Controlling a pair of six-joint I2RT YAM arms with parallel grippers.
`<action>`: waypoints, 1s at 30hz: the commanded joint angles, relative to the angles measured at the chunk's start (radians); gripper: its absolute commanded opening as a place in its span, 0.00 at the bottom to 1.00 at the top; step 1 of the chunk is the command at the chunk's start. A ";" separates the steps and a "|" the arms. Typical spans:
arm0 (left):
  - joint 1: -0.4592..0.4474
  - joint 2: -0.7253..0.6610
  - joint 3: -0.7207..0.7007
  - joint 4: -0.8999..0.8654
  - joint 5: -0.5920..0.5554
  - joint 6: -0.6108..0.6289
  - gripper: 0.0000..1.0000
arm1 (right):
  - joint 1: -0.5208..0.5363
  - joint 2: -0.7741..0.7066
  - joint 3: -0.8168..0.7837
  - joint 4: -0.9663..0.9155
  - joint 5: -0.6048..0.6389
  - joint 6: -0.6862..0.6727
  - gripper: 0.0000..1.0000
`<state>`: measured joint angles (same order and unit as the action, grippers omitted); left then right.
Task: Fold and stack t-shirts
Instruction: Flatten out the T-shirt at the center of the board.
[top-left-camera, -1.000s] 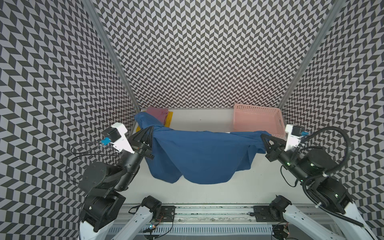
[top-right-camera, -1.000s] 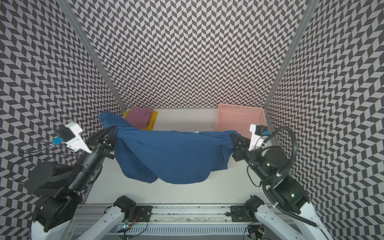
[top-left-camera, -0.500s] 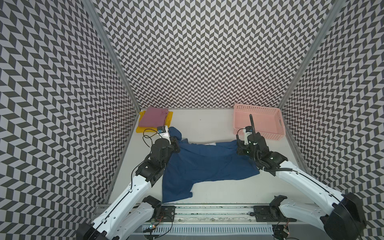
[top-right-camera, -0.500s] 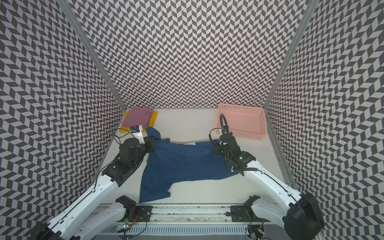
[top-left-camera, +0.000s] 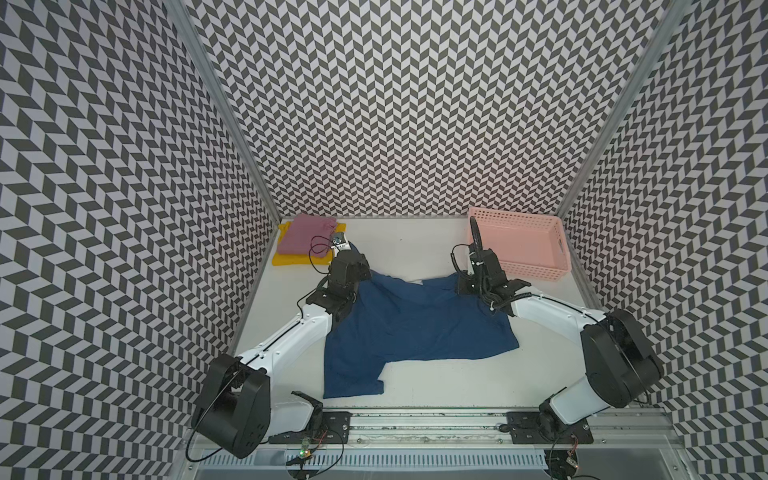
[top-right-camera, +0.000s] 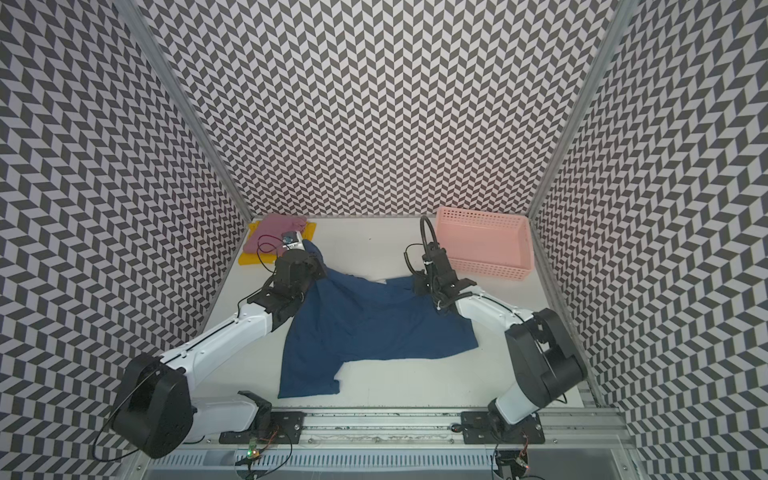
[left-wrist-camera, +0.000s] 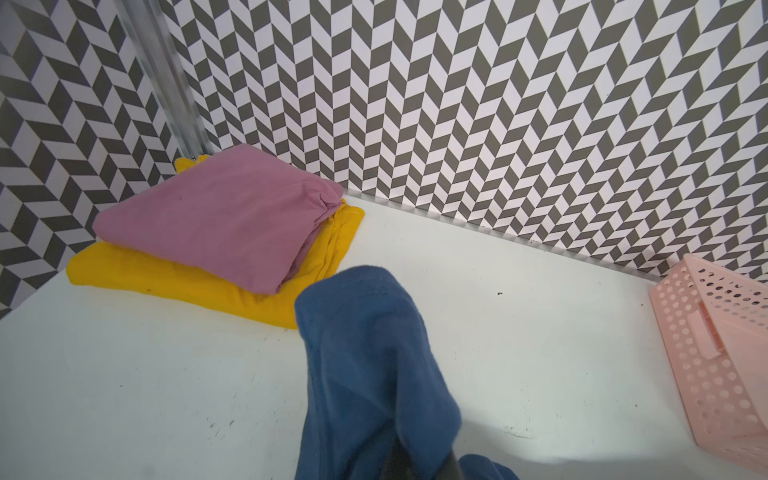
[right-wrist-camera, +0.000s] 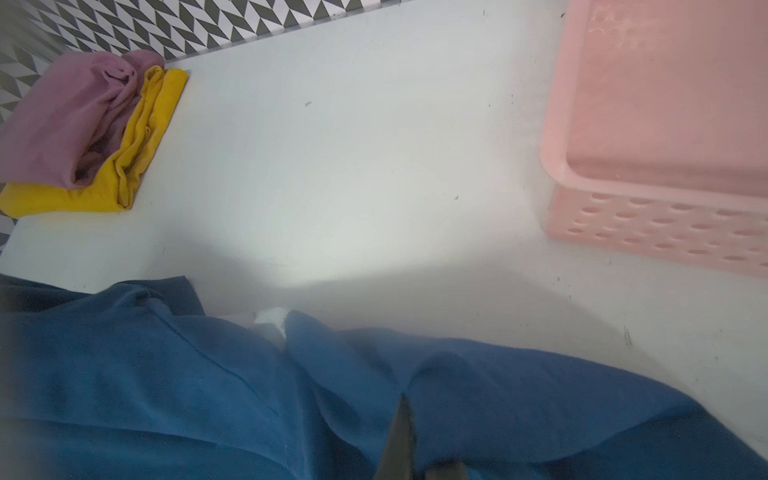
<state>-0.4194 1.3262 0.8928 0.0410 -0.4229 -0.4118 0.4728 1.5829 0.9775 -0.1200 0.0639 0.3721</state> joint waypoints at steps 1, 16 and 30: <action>0.024 0.049 0.224 0.035 0.028 0.087 0.00 | -0.031 0.027 0.177 0.069 0.025 -0.050 0.00; 0.099 -0.163 0.376 -0.280 0.282 0.055 0.00 | -0.005 -0.222 0.175 -0.156 -0.131 -0.094 0.00; 0.092 -0.675 -0.065 -0.664 0.317 -0.190 0.00 | 0.039 -0.546 -0.255 -0.319 -0.307 -0.023 0.00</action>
<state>-0.3267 0.6590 0.8135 -0.5358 -0.1131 -0.5777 0.5068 1.0378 0.7300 -0.4213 -0.1825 0.3458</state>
